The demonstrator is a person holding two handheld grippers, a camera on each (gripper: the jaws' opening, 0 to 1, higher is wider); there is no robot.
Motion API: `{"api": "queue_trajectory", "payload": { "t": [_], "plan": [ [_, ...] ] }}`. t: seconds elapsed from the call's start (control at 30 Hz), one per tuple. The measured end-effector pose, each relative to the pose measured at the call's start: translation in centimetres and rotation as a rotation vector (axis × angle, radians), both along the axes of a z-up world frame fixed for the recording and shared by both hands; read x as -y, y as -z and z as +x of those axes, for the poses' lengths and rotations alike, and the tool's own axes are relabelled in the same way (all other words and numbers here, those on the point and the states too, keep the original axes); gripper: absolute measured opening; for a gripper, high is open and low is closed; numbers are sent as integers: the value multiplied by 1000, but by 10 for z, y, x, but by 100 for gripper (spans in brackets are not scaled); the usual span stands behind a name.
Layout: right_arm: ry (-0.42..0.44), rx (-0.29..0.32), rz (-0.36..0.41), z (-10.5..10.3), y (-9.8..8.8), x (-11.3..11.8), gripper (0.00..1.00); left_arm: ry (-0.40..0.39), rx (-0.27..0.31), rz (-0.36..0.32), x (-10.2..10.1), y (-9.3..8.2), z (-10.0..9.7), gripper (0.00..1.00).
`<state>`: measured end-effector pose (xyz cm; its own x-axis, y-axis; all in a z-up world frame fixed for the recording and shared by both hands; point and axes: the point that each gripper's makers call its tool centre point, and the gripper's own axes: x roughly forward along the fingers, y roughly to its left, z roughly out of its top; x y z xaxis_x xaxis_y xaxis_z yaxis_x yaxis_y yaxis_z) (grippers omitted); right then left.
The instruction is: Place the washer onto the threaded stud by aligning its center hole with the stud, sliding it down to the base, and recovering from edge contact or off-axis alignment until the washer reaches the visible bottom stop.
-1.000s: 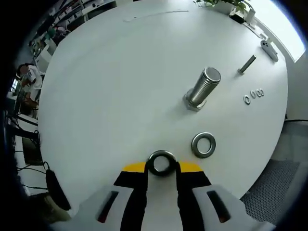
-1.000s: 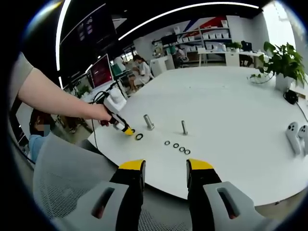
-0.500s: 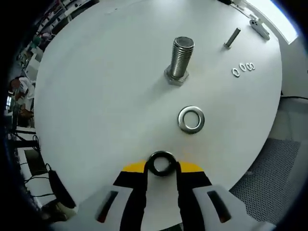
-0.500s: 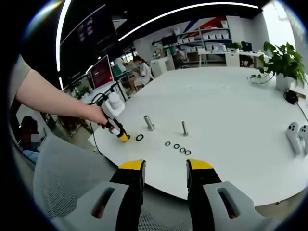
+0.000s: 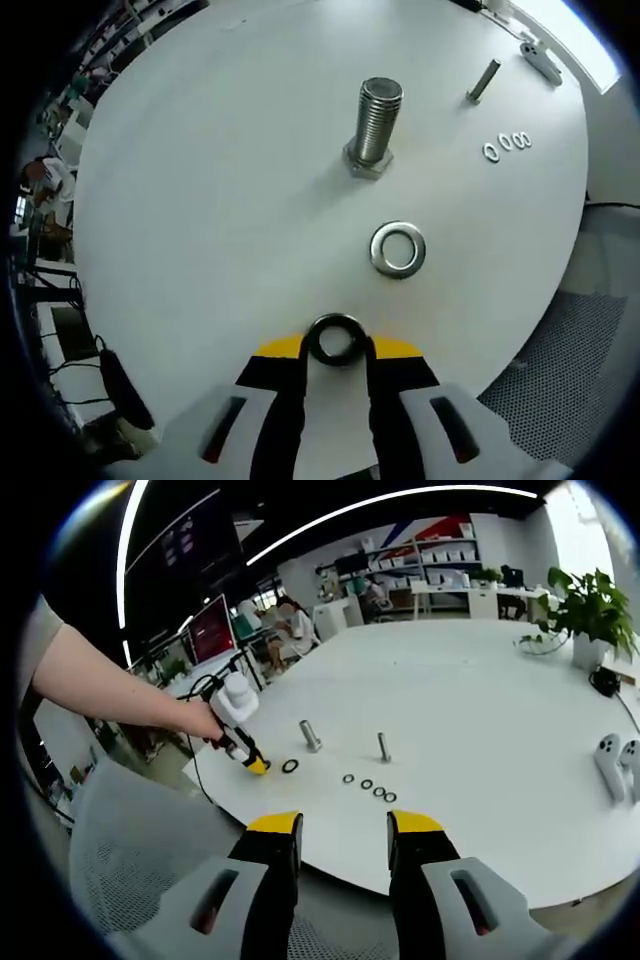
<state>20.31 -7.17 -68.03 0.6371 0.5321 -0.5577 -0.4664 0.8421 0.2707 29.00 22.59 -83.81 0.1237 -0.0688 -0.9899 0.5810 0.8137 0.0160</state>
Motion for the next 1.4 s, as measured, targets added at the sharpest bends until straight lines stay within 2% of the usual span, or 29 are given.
{"api": "queue_trajectory", "payload": {
  "t": [0.37,0.87,1.13,1.4],
  "plan": [
    [0,1,0,0,0,0,36,-22,18,-6,0,-1,-1,19],
    [10,-8,-6,1,1,2,36,76,-2,4,4,-4,-6,19],
    [10,-8,-5,1,1,2,36,93,36,-17,10,-22,7,19],
    [13,-8,-5,1,1,3,36,121,92,-55,28,-46,29,19]
  ]
}}
